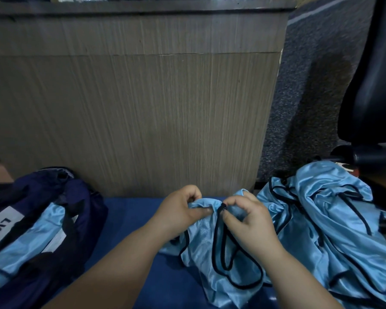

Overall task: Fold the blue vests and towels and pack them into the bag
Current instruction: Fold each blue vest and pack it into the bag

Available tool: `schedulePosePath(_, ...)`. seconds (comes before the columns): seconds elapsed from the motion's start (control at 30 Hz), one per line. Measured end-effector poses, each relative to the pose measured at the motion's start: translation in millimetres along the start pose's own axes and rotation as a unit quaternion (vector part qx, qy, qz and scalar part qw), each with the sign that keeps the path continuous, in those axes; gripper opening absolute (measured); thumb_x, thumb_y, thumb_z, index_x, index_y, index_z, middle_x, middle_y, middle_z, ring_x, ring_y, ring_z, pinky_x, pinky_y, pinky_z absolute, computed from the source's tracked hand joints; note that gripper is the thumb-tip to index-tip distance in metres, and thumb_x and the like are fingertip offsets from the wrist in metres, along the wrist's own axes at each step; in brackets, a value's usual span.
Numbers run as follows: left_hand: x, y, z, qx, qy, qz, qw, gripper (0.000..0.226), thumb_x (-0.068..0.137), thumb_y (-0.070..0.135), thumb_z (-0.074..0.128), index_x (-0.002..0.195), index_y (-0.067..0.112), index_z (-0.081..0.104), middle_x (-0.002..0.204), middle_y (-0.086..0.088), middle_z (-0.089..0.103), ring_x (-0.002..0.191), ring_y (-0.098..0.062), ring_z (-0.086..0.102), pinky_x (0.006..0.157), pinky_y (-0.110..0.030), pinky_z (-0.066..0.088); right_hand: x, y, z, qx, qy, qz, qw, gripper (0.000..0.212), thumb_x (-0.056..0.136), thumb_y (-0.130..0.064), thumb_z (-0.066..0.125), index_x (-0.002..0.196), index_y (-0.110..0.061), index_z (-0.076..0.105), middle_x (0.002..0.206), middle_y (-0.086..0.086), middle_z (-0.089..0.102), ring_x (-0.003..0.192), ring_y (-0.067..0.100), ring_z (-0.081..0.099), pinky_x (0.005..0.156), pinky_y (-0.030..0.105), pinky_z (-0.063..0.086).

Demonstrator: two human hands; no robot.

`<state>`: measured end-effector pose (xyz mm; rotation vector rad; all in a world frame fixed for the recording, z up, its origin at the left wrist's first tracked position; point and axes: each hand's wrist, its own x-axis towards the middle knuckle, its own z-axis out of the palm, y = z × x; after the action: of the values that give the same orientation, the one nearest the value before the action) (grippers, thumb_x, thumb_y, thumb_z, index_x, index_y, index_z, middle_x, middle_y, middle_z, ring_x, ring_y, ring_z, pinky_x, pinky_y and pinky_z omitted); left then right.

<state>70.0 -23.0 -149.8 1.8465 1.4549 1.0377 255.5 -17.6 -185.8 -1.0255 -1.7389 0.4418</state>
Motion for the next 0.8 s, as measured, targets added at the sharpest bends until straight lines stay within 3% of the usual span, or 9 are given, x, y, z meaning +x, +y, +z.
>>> schedulePosePath(0.07,0,3,-5,0.027,-0.014,0.011,0.999,0.028,0.079,0.026,0.079,0.073,0.024,0.051,0.064,0.012,0.055,0.056,-0.001,0.049,0.057,-0.021,0.04,2,-3,1,0.009,-0.007,0.013,1.0,0.025,0.077,-0.024,0.074,0.075,-0.047,0.066,0.088,-0.028,0.061,0.097,0.005,0.058,0.085,0.018,0.041)
schedulePosePath(0.13,1,7,-12,0.056,-0.021,0.015,0.998,0.025,0.078,0.028,0.08,0.075,0.025,0.055,0.067,0.012,0.058,0.057,0.002,0.051,0.056,-0.019,0.042,6,-9,0,0.017,-0.019,0.017,1.0,0.027,0.078,-0.022,0.077,0.077,-0.047,0.066,0.088,-0.022,0.064,0.094,0.003,0.059,0.082,0.014,0.04)
schedulePosePath(0.27,7,23,-42,0.11,-0.015,0.002,0.994,0.027,0.071,0.035,0.084,0.072,0.024,0.06,0.068,0.012,0.059,0.061,-0.004,0.052,0.059,-0.026,0.043,24,-35,-13,0.061,-0.052,0.042,0.996,0.027,0.083,-0.019,0.076,0.094,-0.042,0.067,0.105,-0.017,0.066,0.101,-0.007,0.058,0.087,0.012,0.041)
schedulePosePath(0.33,10,34,-65,0.144,-0.001,0.005,0.99,0.028,0.071,0.039,0.084,0.073,0.02,0.063,0.068,0.01,0.06,0.062,-0.005,0.053,0.06,-0.026,0.043,39,-48,-26,0.07,-0.048,0.051,0.995,0.024,0.089,-0.02,0.07,0.099,-0.042,0.067,0.113,-0.021,0.065,0.111,-0.01,0.054,0.098,0.019,0.041)
schedulePosePath(0.43,11,54,-109,0.167,0.037,0.013,0.985,0.031,0.077,0.044,0.078,0.076,0.016,0.066,0.069,0.006,0.061,0.064,-0.007,0.054,0.06,-0.025,0.039,67,-71,-51,0.115,-0.003,0.052,0.992,0.031,0.093,-0.015,0.063,0.095,-0.045,0.072,0.115,-0.017,0.068,0.116,0.004,0.058,0.105,0.033,0.044)
schedulePosePath(0.53,5,84,-157,0.179,0.082,0.012,0.98,0.029,0.082,0.047,0.072,0.076,0.019,0.066,0.07,0.005,0.061,0.068,-0.01,0.055,0.06,-0.025,0.038,93,-105,-78,0.175,0.046,0.048,0.982,0.036,0.094,-0.008,0.06,0.093,-0.04,0.074,0.113,-0.002,0.071,0.106,0.016,0.065,0.099,0.04,0.05)
schedulePosePath(0.7,-12,134,-227,0.204,0.16,0.035,0.965,0.03,0.087,0.049,0.066,0.084,0.019,0.069,0.091,-0.006,0.07,0.087,-0.02,0.064,0.067,-0.027,0.04,130,-164,-114,0.182,0.088,0.031,0.979,0.035,0.094,-0.007,0.058,0.093,-0.038,0.074,0.122,0.003,0.065,0.111,0.021,0.06,0.092,0.038,0.05)
schedulePosePath(0.8,-22,157,-262,0.228,0.19,0.034,0.954,0.036,0.088,0.05,0.063,0.091,0.015,0.071,0.093,-0.007,0.07,0.087,-0.022,0.064,0.067,-0.028,0.041,143,-198,-126,0.153,0.102,0.017,0.983,0.038,0.093,-0.006,0.057,0.09,-0.04,0.072,0.12,0.002,0.064,0.093,0.017,0.063,0.079,0.033,0.052)
